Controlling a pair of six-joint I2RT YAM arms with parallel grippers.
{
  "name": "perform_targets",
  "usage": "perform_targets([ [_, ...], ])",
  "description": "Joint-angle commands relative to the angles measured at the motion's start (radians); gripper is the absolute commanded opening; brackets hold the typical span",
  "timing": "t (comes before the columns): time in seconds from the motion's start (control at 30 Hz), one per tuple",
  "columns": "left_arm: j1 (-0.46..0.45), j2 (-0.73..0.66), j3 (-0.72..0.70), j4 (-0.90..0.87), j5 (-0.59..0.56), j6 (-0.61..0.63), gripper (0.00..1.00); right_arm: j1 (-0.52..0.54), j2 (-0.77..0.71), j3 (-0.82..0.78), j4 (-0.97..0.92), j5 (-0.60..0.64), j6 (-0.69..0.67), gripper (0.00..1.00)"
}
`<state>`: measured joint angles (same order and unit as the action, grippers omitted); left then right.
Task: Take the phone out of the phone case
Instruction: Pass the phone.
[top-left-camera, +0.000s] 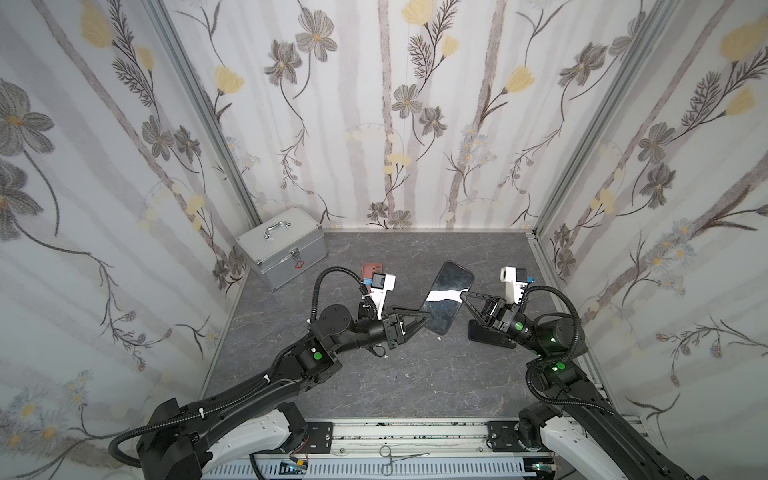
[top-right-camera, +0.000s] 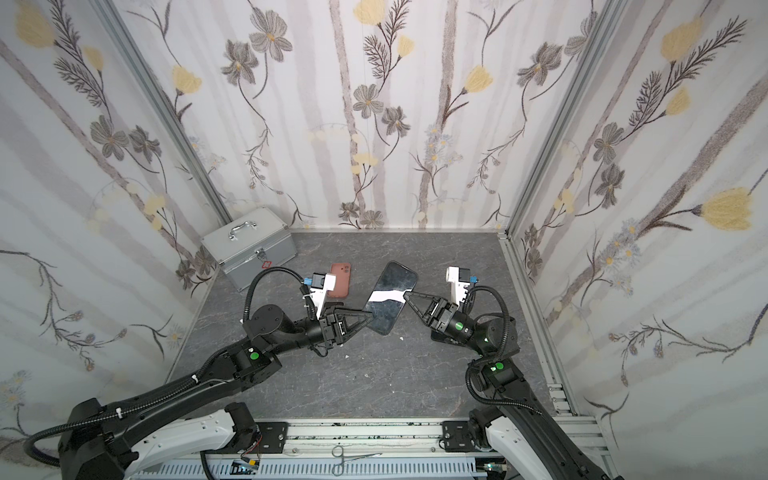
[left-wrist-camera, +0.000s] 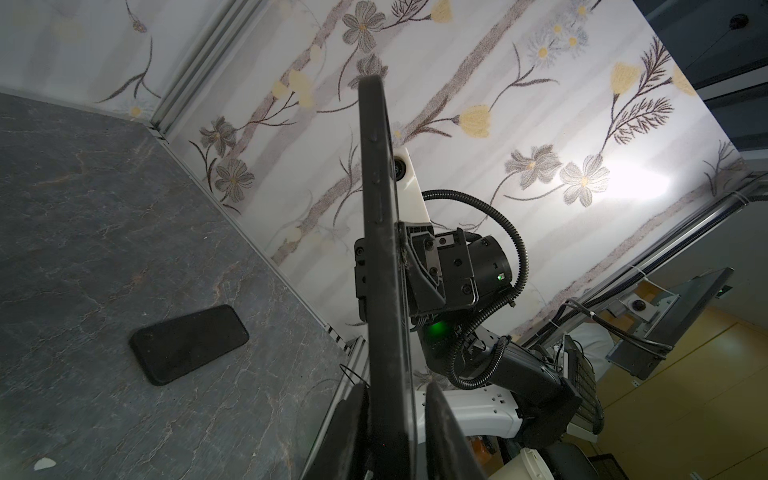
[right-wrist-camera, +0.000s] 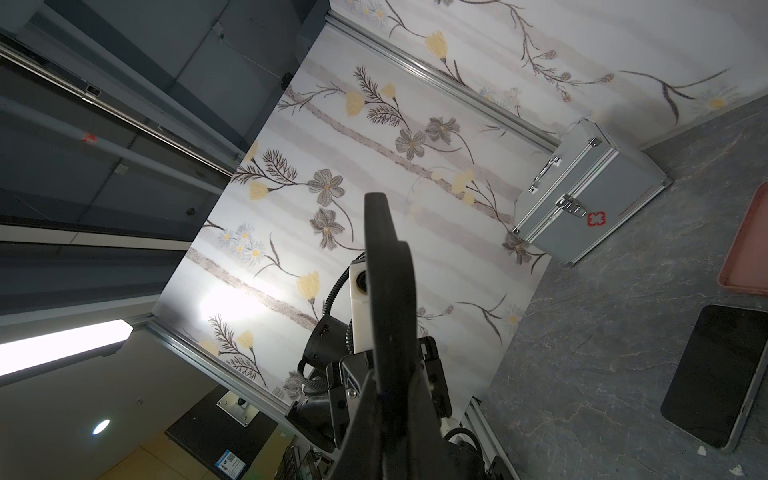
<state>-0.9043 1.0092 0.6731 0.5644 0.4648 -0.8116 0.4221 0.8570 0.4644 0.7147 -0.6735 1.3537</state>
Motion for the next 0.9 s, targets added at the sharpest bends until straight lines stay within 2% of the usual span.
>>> perform_targets([
  [0.0,-0.003,0.006,0.011,0.047,0.014,0.004,0.23,0.002,-0.004,-0.001,0.080,0.005,0.026,0.00],
  [0.2,-0.004,0.006,0.012,0.049,0.009,0.007,0.17,0.008,-0.013,-0.015,0.080,0.017,0.027,0.00],
  [0.47,-0.007,0.009,0.010,0.049,-0.023,0.012,0.00,0.011,-0.027,-0.015,0.047,0.031,-0.014,0.00],
  [0.53,-0.004,0.005,0.007,0.047,-0.038,0.021,0.00,0.012,-0.037,-0.015,0.019,0.043,-0.041,0.00],
  [0.57,-0.003,0.001,0.004,0.044,-0.052,0.029,0.00,0.012,-0.048,-0.012,-0.007,0.054,-0.064,0.05],
  [0.6,0.002,-0.003,0.000,0.033,-0.065,0.038,0.00,0.012,-0.060,-0.011,-0.037,0.071,-0.088,0.14],
  [0.67,0.022,-0.004,0.007,-0.038,-0.087,0.071,0.00,0.011,-0.091,0.007,-0.164,0.129,-0.191,0.43],
  [0.73,0.043,0.009,0.034,-0.169,-0.118,0.128,0.00,0.012,-0.111,0.060,-0.374,0.221,-0.322,0.64],
  [0.8,0.058,0.017,0.046,-0.255,-0.150,0.182,0.00,0.012,-0.125,0.095,-0.509,0.336,-0.437,0.76],
  [0.87,0.069,0.021,0.047,-0.295,-0.161,0.246,0.00,0.012,-0.144,0.095,-0.565,0.456,-0.521,0.81],
])
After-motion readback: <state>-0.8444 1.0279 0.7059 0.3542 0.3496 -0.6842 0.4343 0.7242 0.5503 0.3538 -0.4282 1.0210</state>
